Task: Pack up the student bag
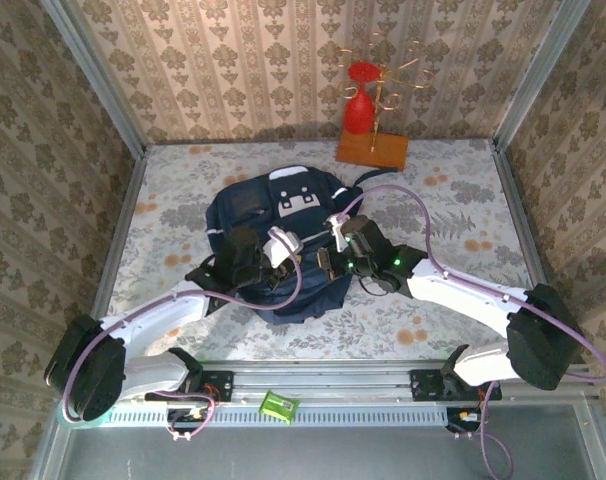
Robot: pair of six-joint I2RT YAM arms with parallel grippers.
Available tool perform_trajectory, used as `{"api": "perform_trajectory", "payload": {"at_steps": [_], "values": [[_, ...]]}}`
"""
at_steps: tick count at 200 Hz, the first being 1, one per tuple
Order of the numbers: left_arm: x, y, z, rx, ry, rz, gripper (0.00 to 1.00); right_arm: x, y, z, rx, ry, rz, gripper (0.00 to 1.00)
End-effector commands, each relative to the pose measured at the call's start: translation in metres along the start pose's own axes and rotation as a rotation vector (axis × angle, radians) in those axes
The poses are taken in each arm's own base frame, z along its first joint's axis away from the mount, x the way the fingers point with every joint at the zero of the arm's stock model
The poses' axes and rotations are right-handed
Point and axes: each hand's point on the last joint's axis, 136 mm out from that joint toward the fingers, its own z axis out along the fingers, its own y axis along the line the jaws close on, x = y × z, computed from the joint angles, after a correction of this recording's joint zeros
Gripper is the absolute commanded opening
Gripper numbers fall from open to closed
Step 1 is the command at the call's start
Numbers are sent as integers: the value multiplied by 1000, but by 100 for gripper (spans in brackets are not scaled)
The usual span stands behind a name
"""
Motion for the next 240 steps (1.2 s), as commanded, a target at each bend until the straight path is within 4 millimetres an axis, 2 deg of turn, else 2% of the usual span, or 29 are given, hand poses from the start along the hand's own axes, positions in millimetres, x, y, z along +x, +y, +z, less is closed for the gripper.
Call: {"api": "perform_trajectory", "payload": {"at_steps": [1,21,58,61,79,94,106,130,151,157,184,217,240], "values": [[-10,18,-16,-59,-92,-26,0,-5,-51,-18,192,-3,113,0],[-14,13,-23,-46,-150,-4,0,-8,-69,-18,239,-6,147,0],[-11,9,-35,-60,-212,10,0,-32,-88,-17,296,-41,153,0],[-12,9,-36,-61,-217,12,0,-29,-92,-11,307,-21,156,0],[-12,3,-39,-33,-247,40,0,-32,-108,-4,332,2,175,0],[-11,-1,-38,-13,-260,52,0,-34,-111,2,308,21,200,0],[-8,1,-36,-13,-241,48,0,-38,-106,4,276,16,194,0],[-7,12,-33,-62,-204,29,0,-45,-67,1,65,-25,144,0],[-13,15,-34,-76,-187,33,29,-41,-35,-6,-81,-22,84,0],[-16,14,-33,-72,-184,35,36,-47,-25,-17,-113,-52,62,0],[-30,0,-27,-49,-147,102,55,-43,-8,-28,-182,-49,41,0],[-38,-15,-9,-6,-56,177,62,-41,6,-33,-218,-44,29,0],[-38,-22,4,41,-4,187,61,-42,19,-37,-242,-49,7,0]]}}
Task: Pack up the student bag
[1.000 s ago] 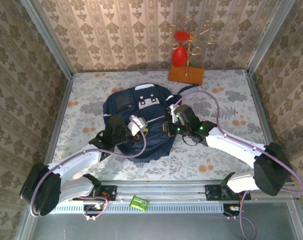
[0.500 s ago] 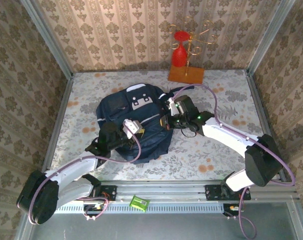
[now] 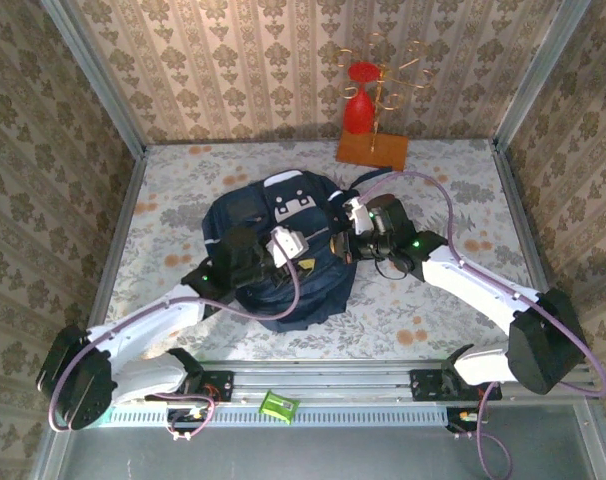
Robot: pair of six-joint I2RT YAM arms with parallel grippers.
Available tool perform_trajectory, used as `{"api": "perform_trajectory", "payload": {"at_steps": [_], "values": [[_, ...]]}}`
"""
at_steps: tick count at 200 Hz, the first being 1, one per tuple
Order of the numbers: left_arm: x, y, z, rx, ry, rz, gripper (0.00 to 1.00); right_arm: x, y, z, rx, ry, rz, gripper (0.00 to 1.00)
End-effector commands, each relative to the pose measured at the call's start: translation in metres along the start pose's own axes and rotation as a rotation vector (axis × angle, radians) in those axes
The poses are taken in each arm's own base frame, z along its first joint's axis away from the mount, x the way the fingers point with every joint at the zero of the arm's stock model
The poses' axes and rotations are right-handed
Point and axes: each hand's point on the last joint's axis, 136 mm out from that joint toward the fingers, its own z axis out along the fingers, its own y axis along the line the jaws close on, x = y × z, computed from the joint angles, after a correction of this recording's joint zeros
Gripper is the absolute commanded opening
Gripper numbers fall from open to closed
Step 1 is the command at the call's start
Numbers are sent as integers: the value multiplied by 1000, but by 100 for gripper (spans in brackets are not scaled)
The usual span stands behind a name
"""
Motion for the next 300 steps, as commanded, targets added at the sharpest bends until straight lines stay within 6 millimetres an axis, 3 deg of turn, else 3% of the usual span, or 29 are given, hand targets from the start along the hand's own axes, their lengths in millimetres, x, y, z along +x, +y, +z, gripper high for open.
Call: {"api": "perform_trajectory", "payload": {"at_steps": [1,28,52,66,80,110,132,173,219,263,290,300], "values": [[13,-5,10,36,106,29,61,-17,36,-16,-101,-65,-72,0],[18,-13,18,96,154,21,50,-16,49,-18,-118,-64,-96,0],[22,-13,17,97,156,33,25,-12,56,-21,-134,-58,-121,0],[23,-13,14,107,133,55,9,-2,48,-22,-101,-32,-149,0],[21,-16,8,131,82,100,0,9,29,-24,-24,5,-176,0],[10,-15,-17,188,-104,150,0,25,-15,-28,111,66,-194,0],[2,-23,-32,245,-197,203,0,22,-28,-27,174,81,-209,0],[9,-34,-34,312,-187,241,0,7,-34,-19,218,79,-209,0],[5,-39,-38,324,-239,280,0,3,-78,2,375,134,-78,0],[6,-31,-23,312,-245,280,0,-11,-92,5,419,113,-40,0],[9,-13,2,283,-221,274,0,-6,-97,-16,452,92,-36,23],[8,-5,11,278,-206,249,10,-3,-103,-28,482,78,-21,30]]}}
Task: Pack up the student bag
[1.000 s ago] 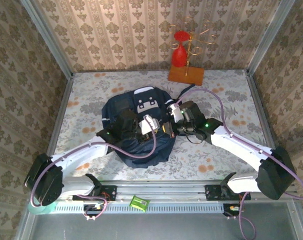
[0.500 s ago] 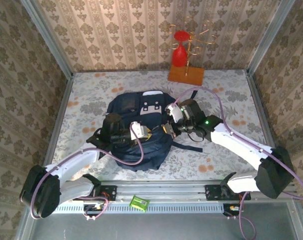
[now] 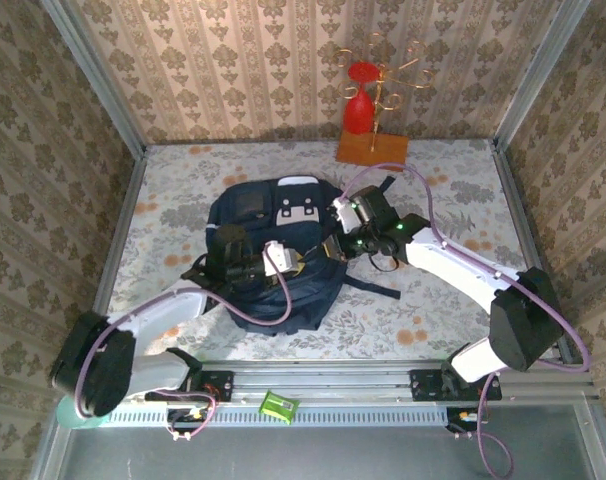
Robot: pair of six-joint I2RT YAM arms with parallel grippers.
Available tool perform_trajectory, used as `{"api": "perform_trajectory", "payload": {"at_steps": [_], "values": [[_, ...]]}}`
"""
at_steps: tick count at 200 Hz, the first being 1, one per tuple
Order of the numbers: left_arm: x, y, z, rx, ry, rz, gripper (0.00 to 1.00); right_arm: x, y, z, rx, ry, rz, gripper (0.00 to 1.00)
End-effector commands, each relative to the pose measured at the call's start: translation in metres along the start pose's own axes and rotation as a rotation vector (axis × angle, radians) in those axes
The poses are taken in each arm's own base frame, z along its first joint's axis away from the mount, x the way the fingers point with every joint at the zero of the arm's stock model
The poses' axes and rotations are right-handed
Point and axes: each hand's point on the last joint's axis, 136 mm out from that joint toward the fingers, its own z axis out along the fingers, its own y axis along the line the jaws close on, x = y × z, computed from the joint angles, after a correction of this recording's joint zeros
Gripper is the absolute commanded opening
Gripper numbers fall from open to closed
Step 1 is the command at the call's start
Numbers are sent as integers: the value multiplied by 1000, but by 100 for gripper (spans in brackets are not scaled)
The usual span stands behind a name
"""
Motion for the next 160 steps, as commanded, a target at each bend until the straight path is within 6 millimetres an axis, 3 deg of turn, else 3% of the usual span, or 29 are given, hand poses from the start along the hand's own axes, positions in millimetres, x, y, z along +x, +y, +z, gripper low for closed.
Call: {"api": "perform_trajectory", "payload": {"at_steps": [1,18,29,57,70,96,113,139,160], "values": [[-28,16,10,31,-100,63,11,7,-82,-32,344,-53,115,30],[-32,25,14,33,-112,4,40,13,-101,-57,446,-93,151,39],[-39,27,12,15,-142,-36,53,19,-118,-73,540,-114,172,52],[-51,50,-12,-163,-191,-161,75,25,-155,-111,734,-202,223,80],[-45,78,-33,-357,-165,-248,82,27,-172,-125,805,-255,265,93],[-6,136,-101,-841,-12,-434,91,33,-201,-146,926,-345,321,100],[31,156,-158,-1142,107,-515,96,42,-218,-155,1017,-382,322,100],[76,159,-215,-1369,159,-578,100,60,-243,-147,1066,-434,295,100],[106,158,-231,-1404,198,-597,100,69,-255,-132,1028,-499,295,100]]}}
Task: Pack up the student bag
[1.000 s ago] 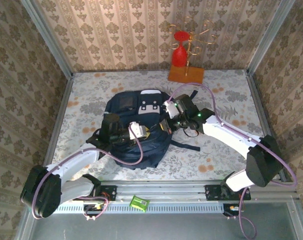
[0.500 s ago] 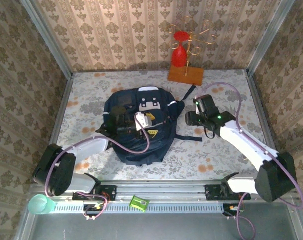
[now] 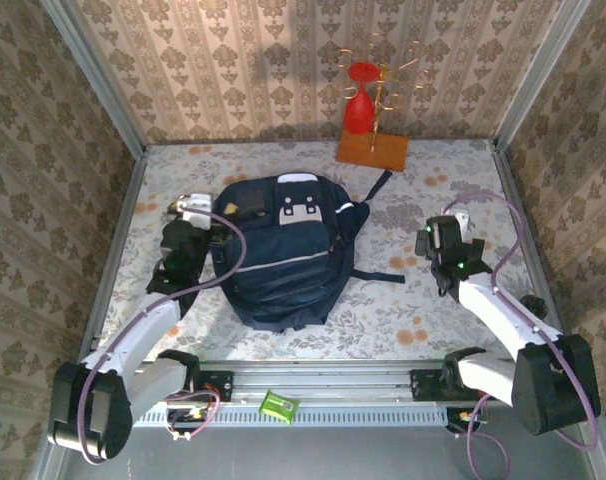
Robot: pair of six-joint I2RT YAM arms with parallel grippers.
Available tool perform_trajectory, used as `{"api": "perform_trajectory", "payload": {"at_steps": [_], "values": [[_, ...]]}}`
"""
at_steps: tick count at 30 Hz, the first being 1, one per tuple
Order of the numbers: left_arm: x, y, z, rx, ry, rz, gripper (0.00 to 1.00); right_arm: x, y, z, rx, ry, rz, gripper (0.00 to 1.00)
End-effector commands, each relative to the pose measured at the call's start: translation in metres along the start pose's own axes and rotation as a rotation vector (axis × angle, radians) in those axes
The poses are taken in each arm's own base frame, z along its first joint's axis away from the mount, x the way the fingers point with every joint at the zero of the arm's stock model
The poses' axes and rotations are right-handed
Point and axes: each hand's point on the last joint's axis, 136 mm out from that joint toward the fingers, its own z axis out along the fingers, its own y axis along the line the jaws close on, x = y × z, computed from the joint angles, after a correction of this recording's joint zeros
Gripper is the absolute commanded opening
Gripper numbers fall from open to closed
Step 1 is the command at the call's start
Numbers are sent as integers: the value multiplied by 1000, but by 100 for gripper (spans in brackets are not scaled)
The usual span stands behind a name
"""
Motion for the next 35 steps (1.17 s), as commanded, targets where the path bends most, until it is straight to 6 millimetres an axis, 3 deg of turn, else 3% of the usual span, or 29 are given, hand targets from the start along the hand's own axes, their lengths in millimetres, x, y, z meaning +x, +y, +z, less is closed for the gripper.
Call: {"api": "perform_trajectory", "payload": {"at_steps": [1,4,10,14,19,35], "values": [[36,42,1,-170,76,-40,100,-18,-4,11,-3,-160,64,100],[53,52,11,-190,131,-24,100,-15,3,22,-58,-168,78,100],[79,35,38,-100,127,78,100,-35,23,27,-191,-276,98,100],[92,38,50,-89,143,69,100,-47,31,32,-263,-345,112,100],[118,42,58,-77,148,24,100,-31,45,56,-316,-332,97,100],[122,49,62,-110,160,7,100,-32,64,57,-345,-312,12,100]]}}
